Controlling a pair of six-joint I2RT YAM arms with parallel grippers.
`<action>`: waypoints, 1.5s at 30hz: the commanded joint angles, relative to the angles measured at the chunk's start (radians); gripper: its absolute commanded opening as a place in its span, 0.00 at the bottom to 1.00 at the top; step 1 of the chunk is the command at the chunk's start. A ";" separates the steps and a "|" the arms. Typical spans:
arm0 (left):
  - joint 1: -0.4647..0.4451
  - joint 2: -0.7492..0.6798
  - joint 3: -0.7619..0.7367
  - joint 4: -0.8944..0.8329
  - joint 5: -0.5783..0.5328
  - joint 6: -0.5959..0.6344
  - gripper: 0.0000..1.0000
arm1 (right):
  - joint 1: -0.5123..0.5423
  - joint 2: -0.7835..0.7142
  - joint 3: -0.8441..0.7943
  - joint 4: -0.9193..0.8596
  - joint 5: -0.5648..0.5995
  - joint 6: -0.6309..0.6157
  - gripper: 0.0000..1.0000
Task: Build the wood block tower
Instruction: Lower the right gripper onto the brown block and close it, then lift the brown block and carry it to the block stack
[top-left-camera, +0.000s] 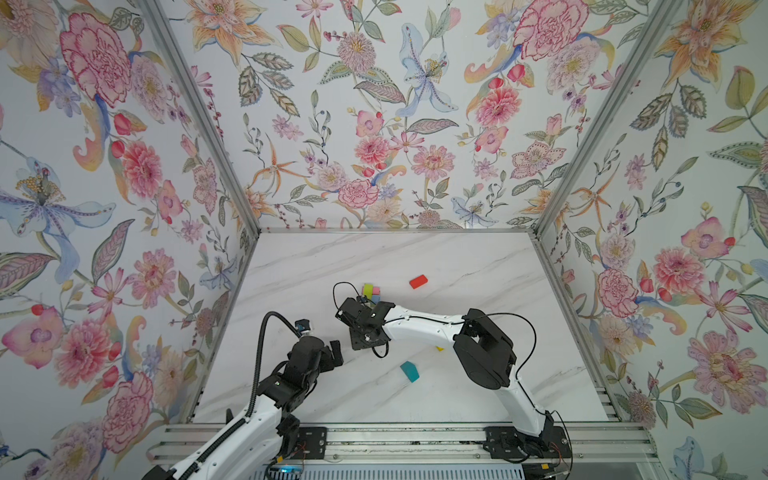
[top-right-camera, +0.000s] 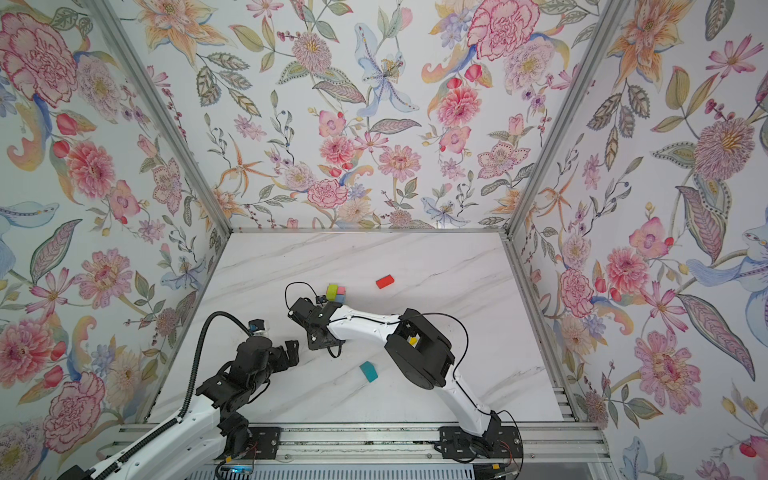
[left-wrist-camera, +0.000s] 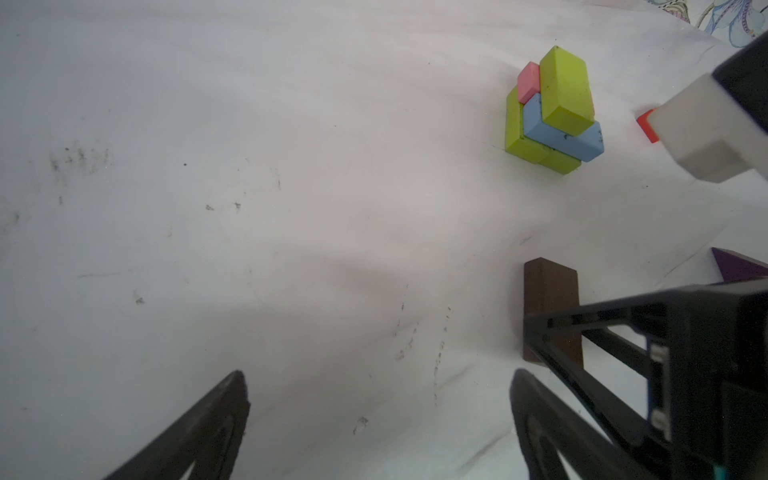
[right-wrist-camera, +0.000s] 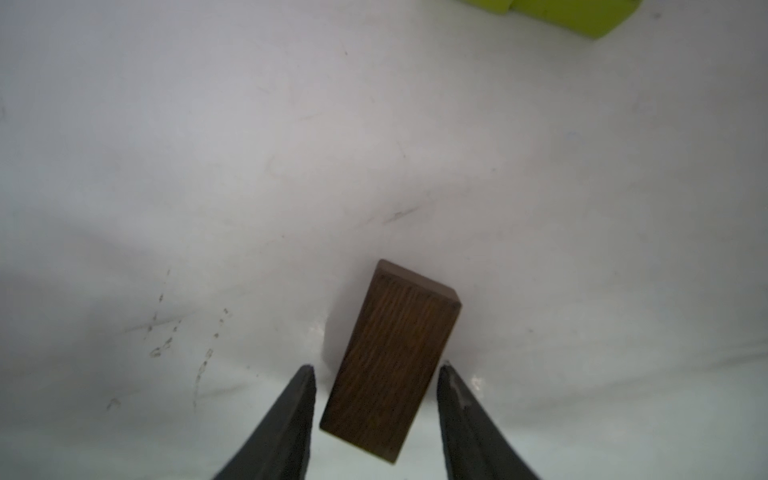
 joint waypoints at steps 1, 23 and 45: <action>0.016 0.003 -0.012 0.010 0.018 0.009 0.99 | -0.010 0.013 0.023 -0.031 0.014 0.001 0.49; 0.029 0.032 0.030 0.036 0.059 0.047 0.99 | -0.039 -0.010 0.015 -0.028 -0.036 -0.055 0.25; 0.028 0.234 0.246 0.100 0.085 0.159 0.99 | -0.200 -0.246 -0.085 0.000 -0.054 -0.156 0.24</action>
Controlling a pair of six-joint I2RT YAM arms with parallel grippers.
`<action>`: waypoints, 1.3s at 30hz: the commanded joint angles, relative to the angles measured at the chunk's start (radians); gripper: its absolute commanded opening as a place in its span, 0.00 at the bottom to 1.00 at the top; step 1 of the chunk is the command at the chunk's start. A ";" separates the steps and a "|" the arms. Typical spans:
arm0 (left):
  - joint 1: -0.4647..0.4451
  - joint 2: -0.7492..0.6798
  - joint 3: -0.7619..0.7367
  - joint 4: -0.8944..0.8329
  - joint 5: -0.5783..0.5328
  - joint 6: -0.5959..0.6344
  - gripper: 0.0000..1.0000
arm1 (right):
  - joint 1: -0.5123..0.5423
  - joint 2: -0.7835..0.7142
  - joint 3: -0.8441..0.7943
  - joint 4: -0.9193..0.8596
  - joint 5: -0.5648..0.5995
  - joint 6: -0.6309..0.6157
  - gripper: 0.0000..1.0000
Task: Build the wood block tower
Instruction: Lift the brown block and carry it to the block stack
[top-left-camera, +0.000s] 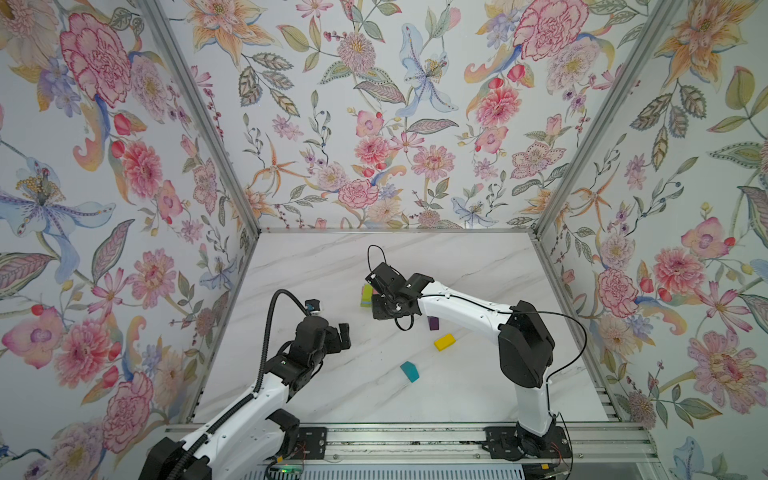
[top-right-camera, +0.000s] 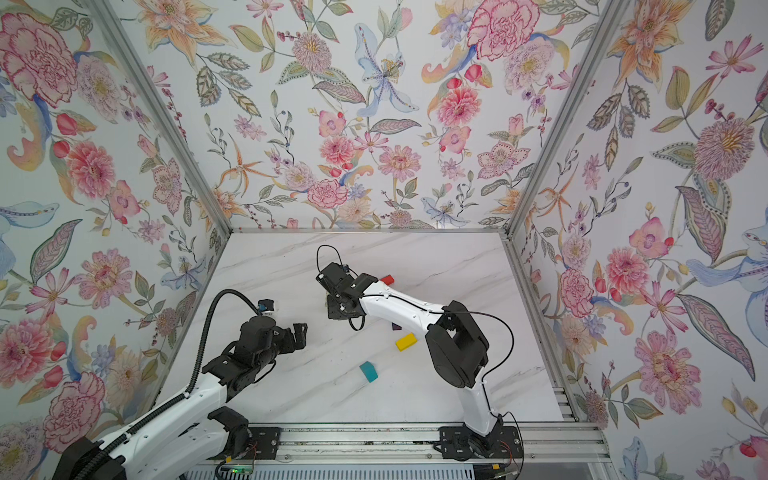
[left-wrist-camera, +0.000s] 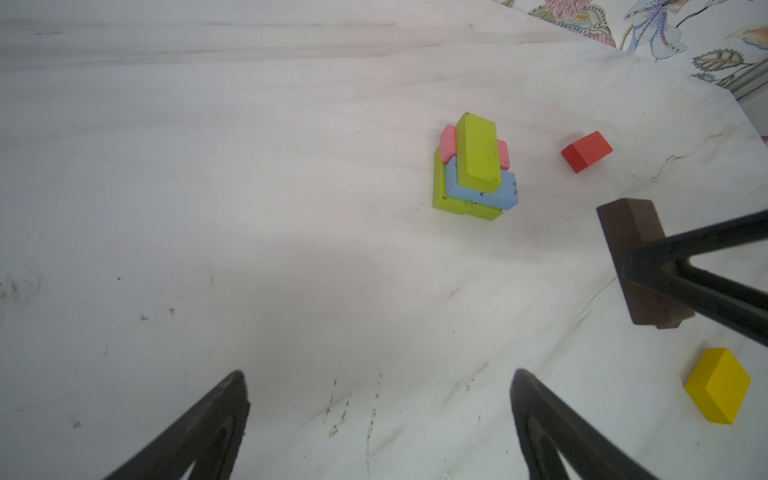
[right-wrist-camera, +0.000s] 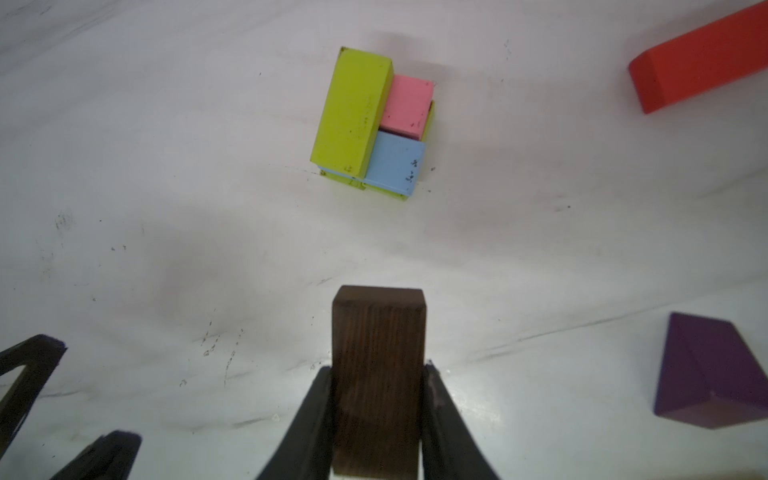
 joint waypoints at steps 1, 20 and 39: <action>0.010 0.039 0.060 0.021 0.012 0.058 0.99 | -0.031 -0.009 0.005 -0.006 -0.008 -0.040 0.25; 0.027 0.212 0.170 0.097 0.060 0.079 0.99 | -0.121 0.204 0.243 -0.007 -0.094 -0.079 0.25; 0.060 0.232 0.150 0.132 0.088 0.080 0.99 | -0.128 0.309 0.341 -0.011 -0.100 -0.062 0.26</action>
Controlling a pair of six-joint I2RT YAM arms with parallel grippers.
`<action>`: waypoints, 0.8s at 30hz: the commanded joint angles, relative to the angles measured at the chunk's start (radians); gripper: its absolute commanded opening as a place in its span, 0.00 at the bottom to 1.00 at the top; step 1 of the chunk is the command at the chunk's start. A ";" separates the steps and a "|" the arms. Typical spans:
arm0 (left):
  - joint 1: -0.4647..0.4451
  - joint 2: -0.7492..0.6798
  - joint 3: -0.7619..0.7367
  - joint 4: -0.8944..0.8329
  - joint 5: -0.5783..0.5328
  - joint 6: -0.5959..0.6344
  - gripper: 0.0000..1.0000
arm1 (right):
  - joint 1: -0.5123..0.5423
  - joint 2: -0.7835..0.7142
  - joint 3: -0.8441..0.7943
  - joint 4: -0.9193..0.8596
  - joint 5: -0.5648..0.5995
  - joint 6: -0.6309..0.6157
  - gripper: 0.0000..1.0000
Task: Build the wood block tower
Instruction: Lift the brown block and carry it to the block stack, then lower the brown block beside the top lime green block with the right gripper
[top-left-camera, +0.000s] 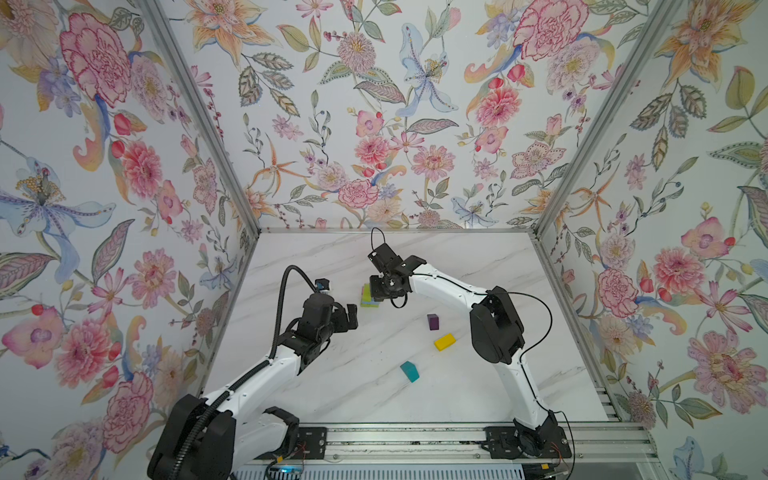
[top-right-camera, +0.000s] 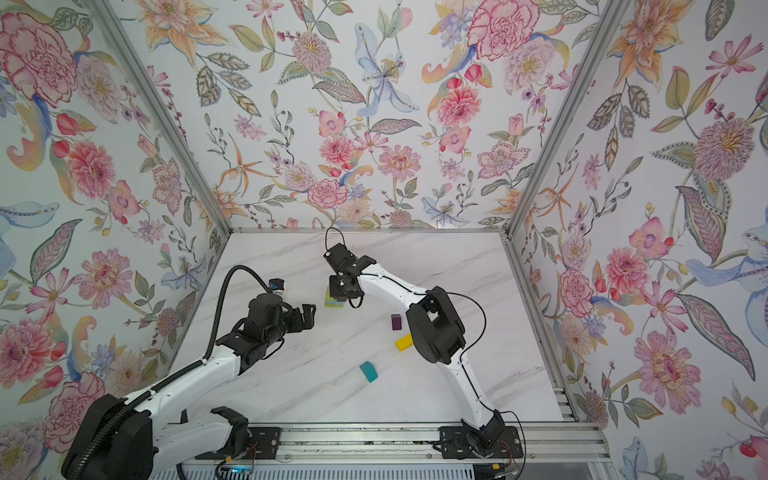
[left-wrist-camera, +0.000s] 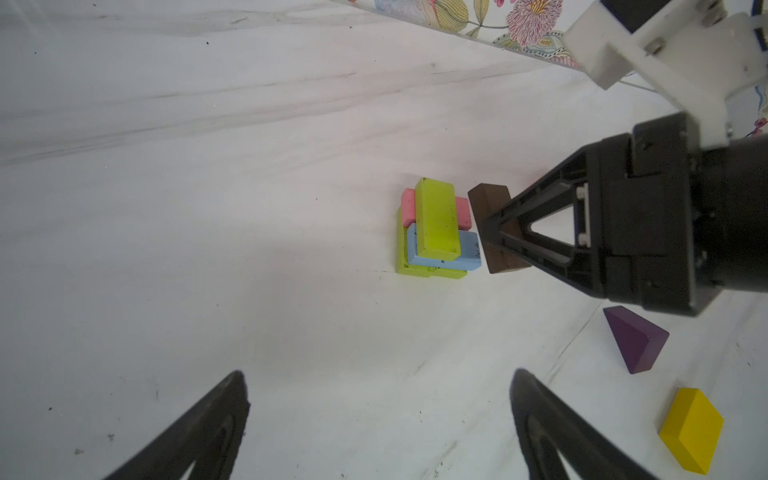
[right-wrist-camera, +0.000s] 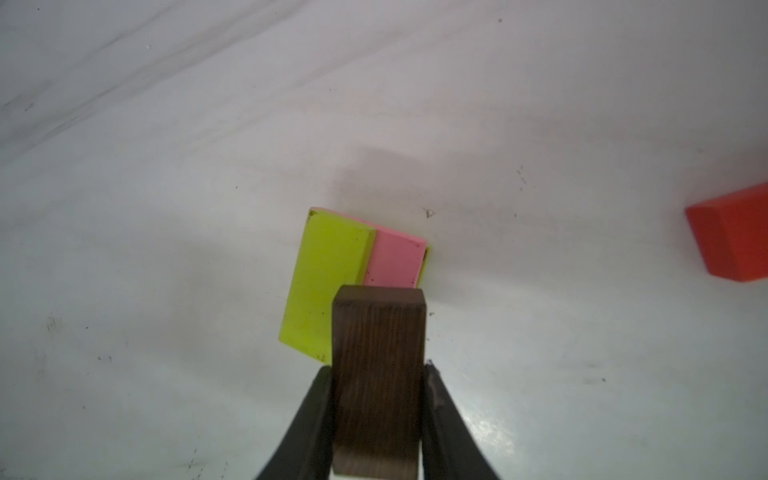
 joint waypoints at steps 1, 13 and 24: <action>0.015 0.011 0.003 0.026 0.014 0.011 0.99 | -0.009 0.033 0.036 -0.013 0.007 0.003 0.26; 0.028 0.011 -0.002 0.032 0.019 0.010 0.99 | -0.016 0.062 0.059 -0.012 0.011 0.012 0.27; 0.038 0.017 -0.004 0.041 0.028 0.008 0.99 | -0.017 0.074 0.069 -0.012 0.003 0.019 0.29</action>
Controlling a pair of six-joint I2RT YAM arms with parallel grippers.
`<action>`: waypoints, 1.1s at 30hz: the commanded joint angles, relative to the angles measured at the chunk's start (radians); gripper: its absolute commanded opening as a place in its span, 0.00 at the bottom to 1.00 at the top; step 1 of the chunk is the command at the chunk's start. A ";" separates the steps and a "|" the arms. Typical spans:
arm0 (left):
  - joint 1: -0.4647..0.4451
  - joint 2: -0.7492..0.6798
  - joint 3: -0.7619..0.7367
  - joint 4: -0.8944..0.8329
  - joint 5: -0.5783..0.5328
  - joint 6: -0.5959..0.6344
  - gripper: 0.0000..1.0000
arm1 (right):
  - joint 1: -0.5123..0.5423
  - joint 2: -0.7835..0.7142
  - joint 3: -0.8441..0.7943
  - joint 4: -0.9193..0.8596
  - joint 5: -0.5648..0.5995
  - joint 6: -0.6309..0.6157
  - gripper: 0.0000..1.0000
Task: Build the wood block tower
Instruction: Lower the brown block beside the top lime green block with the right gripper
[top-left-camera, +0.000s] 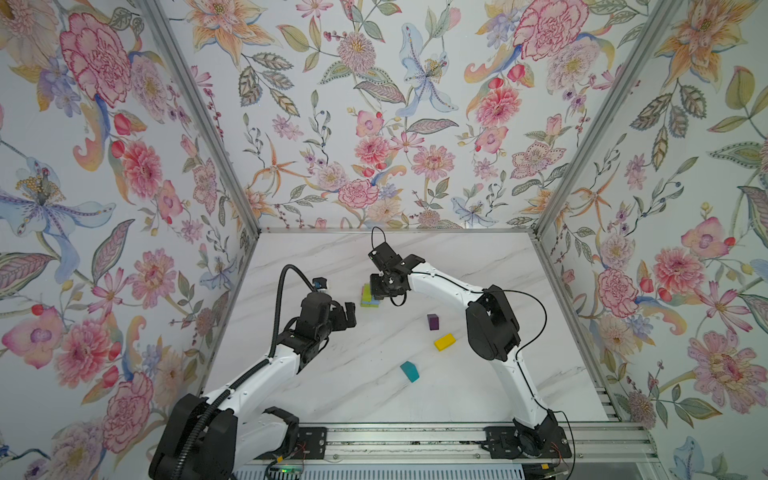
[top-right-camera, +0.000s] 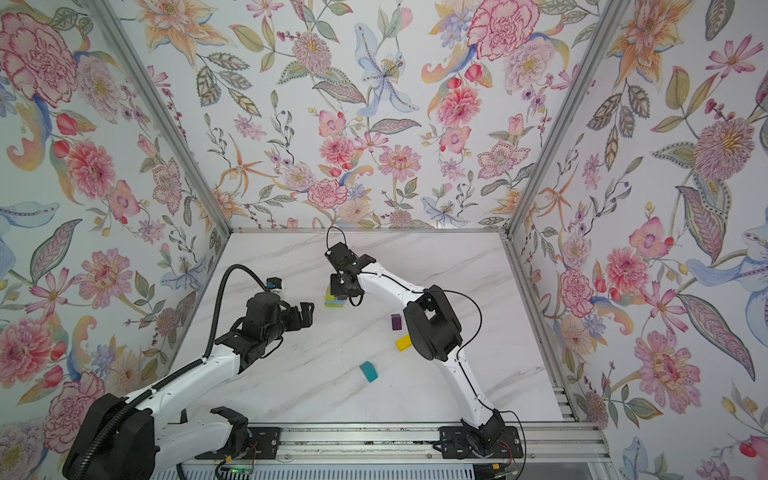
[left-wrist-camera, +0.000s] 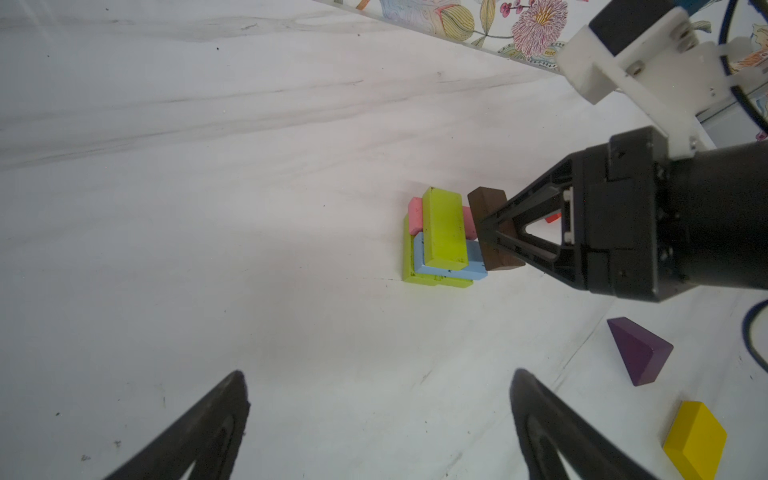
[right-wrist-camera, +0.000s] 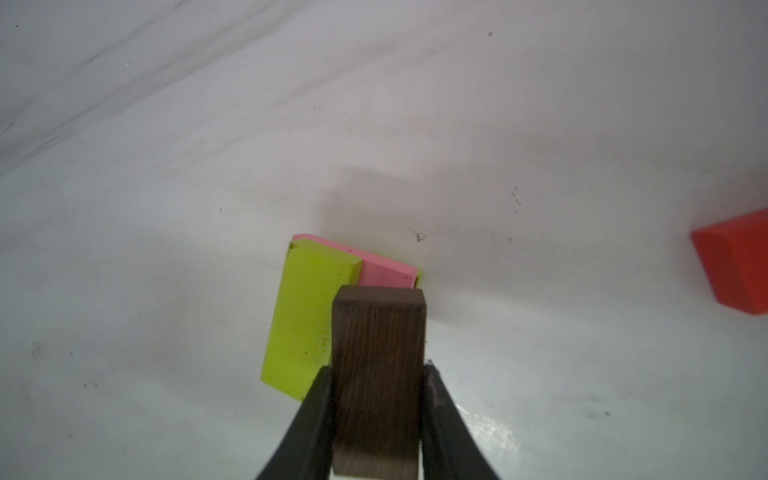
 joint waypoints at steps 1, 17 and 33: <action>0.016 0.011 -0.005 0.029 0.020 0.009 0.99 | -0.007 0.036 0.036 -0.012 0.002 0.016 0.29; 0.025 0.012 -0.009 0.033 0.028 0.005 0.99 | -0.006 0.047 0.040 -0.012 -0.012 0.020 0.33; 0.031 0.026 -0.007 0.043 0.037 0.003 0.99 | -0.007 0.036 0.037 -0.012 -0.021 0.019 0.38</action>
